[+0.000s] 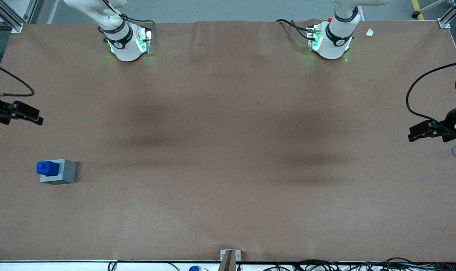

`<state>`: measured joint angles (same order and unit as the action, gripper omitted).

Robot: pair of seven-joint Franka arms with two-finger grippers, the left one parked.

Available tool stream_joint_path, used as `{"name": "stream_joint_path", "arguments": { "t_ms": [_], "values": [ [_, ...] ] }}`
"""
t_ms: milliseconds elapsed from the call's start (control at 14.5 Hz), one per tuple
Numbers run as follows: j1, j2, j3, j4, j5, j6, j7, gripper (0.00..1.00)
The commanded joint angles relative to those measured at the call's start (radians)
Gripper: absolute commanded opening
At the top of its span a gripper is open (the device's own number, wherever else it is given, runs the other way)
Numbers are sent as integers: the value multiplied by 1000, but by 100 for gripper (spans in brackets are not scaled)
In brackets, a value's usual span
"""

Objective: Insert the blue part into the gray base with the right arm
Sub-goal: 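Open the right gripper and raise it away from the base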

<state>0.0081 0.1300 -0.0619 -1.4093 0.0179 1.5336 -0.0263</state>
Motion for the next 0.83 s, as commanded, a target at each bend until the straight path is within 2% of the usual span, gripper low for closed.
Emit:
{"name": "stream_joint_path", "arguments": {
  "t_ms": [0, 756],
  "values": [
    [6, -69, -6, -37, 5, -27, 13, 100],
    [29, -200, 2, -97, 4, -104, 42, 100]
  ]
}}
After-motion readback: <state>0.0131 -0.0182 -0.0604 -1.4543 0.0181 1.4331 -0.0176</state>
